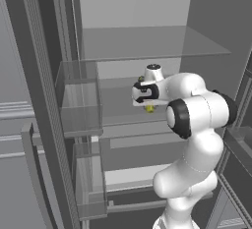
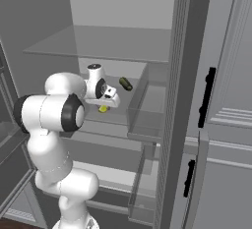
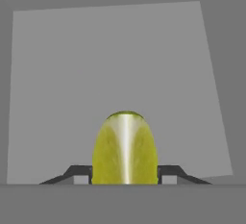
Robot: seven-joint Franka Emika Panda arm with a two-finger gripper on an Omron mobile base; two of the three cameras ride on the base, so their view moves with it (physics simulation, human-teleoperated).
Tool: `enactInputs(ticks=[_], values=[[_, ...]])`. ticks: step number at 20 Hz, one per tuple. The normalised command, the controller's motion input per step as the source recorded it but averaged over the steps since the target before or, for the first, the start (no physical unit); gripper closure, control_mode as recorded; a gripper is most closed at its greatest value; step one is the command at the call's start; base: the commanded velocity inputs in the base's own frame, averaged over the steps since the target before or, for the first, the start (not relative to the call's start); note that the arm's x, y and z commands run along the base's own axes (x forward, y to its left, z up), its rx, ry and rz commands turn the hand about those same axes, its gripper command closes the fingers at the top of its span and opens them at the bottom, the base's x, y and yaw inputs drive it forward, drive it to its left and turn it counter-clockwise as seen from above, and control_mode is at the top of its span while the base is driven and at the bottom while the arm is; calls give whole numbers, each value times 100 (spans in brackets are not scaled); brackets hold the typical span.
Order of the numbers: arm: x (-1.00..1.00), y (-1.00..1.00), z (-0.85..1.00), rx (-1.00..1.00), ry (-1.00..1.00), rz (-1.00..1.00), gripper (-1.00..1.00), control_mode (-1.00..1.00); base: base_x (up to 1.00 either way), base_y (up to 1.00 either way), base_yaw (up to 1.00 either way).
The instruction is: Grab a lemon wedge from the fridge and one ice cube from the ice bowl, and put them in the glass of lemonade.
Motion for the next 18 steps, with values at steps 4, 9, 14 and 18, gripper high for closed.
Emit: enactInputs(ticks=[4,9,14,18], values=[[-68,0,0,0,-1,0,100,-100,0,0,0],[-100,0,0,1,-7,0,100,-100,0,0,0],[-100,0,33,0,0,0,100,-100,0,0,0],[-99,0,100,0,0,0,100,-100,0,0,0]])
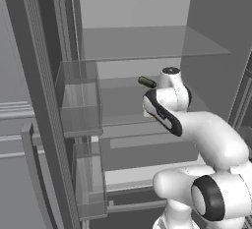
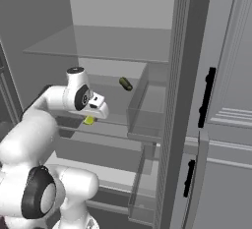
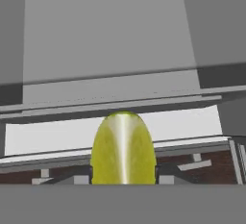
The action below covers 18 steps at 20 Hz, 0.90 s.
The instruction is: Grab a lemon wedge from the fridge and one ice cube from the ice bowl, and put them in the glass of lemonade.
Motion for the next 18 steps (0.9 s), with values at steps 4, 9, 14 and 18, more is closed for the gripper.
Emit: enactInputs(ticks=[4,9,14,18], values=[[-99,-5,100,0,-1,0,100,-100,0,0,0],[-100,-6,100,0,-1,1,100,-100,0,0,0],[-100,0,93,0,-3,8,100,-100,0,0,0],[-92,3,38,0,-15,9,100,-100,0,0,0]])
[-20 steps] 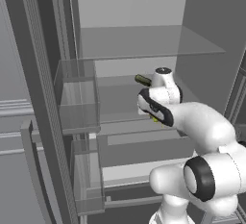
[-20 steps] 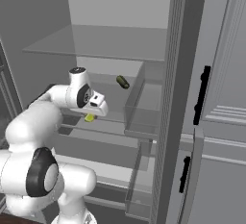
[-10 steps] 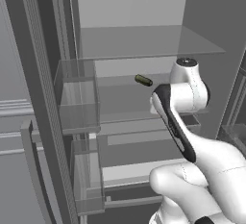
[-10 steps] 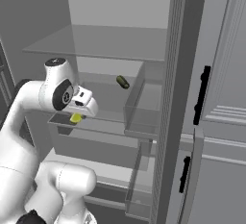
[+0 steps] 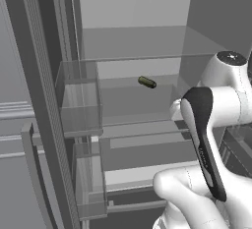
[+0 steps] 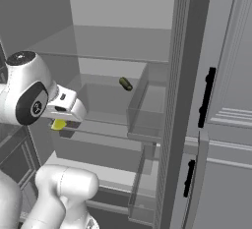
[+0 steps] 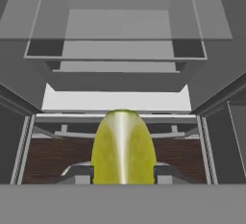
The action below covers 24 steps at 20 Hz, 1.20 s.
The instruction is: Grab a lemon wedge from the fridge and one ice cube from the ice bowl, and put them in the glass of lemonade.
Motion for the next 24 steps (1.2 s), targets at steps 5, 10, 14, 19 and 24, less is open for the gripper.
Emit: enactInputs(ticks=[5,10,14,19,24], values=[[0,0,3,0,-1,0,100,-100,0,0,0],[-2,0,0,0,0,0,100,100,-9,0,0],[0,0,0,0,0,0,100,100,-95,10,0],[0,0,0,0,0,0,100,100,-100,27,-5],[0,0,0,0,0,0,100,100,-64,3,-65]])
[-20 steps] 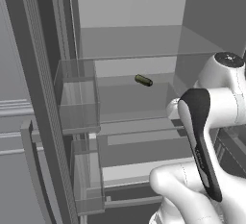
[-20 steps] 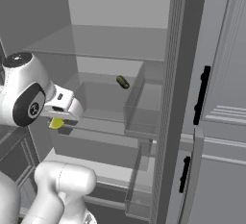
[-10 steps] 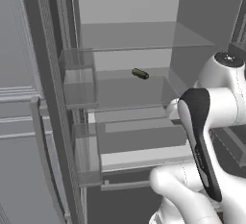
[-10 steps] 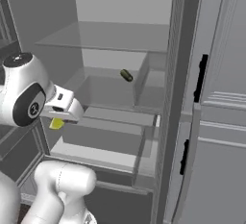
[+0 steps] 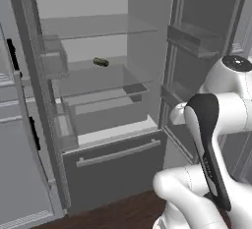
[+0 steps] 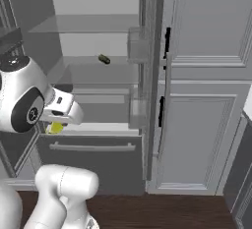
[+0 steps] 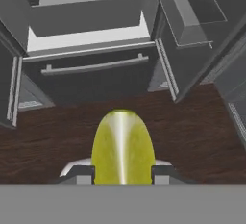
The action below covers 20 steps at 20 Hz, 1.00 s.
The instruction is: Grab a lemon wedge from the fridge and one ice cube from the ice bowl, and put them in the glass of lemonade.
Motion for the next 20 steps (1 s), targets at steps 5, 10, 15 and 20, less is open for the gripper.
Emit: enactInputs(ticks=[5,10,15,20], values=[[0,0,0,0,0,0,100,100,-1,0,-97],[0,0,0,0,0,0,100,100,0,-19,-89],[0,0,0,0,0,0,100,100,29,-59,-67],[0,0,0,0,0,0,100,100,83,-37,-16]])
